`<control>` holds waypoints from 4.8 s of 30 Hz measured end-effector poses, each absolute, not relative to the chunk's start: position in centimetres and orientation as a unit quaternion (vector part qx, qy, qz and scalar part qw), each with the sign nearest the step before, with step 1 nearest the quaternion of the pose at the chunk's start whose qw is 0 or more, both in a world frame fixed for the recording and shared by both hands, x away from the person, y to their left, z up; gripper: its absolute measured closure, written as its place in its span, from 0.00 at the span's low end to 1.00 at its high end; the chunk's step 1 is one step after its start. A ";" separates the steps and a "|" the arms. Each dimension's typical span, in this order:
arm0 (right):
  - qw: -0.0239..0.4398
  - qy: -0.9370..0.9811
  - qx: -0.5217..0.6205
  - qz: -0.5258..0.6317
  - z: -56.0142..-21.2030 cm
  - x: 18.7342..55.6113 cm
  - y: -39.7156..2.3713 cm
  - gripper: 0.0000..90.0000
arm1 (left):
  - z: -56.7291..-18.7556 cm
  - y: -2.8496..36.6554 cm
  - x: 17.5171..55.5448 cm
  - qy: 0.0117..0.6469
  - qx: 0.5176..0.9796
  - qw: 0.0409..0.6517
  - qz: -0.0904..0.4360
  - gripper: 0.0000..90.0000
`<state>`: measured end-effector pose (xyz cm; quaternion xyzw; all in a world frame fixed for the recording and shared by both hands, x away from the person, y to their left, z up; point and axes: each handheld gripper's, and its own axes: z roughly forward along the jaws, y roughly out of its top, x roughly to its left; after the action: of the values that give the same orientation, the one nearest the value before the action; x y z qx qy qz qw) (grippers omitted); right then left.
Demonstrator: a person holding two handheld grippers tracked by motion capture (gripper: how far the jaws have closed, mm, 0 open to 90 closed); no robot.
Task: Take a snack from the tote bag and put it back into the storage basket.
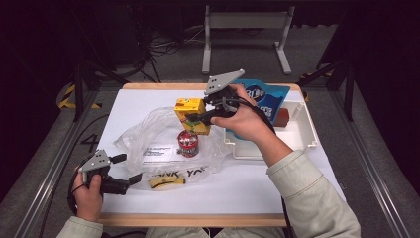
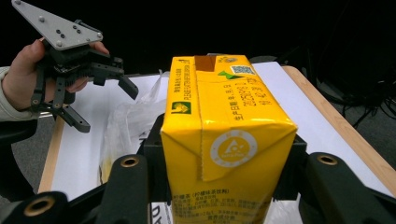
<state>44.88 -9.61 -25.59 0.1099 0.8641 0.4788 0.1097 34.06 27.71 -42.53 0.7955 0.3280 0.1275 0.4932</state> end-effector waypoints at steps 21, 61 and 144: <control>0.125 0.860 0.136 0.475 -25.0 44.4 -14.5 0.59 | -42.6 27.8 33.9 0.333 0.795 0.491 0.129 0.04; 0.142 0.854 0.196 0.460 -27.4 44.7 -22.0 0.59 | -42.6 27.6 33.9 0.334 0.796 0.489 0.129 0.04; 0.116 0.880 0.204 0.413 -37.8 45.9 -23.5 0.58 | -42.6 27.5 34.0 0.333 0.797 0.488 0.125 0.04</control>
<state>45.94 -23.50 -37.77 0.2039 0.8799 0.4132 0.1162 33.96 27.48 -42.63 0.7972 0.3325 0.1253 0.4881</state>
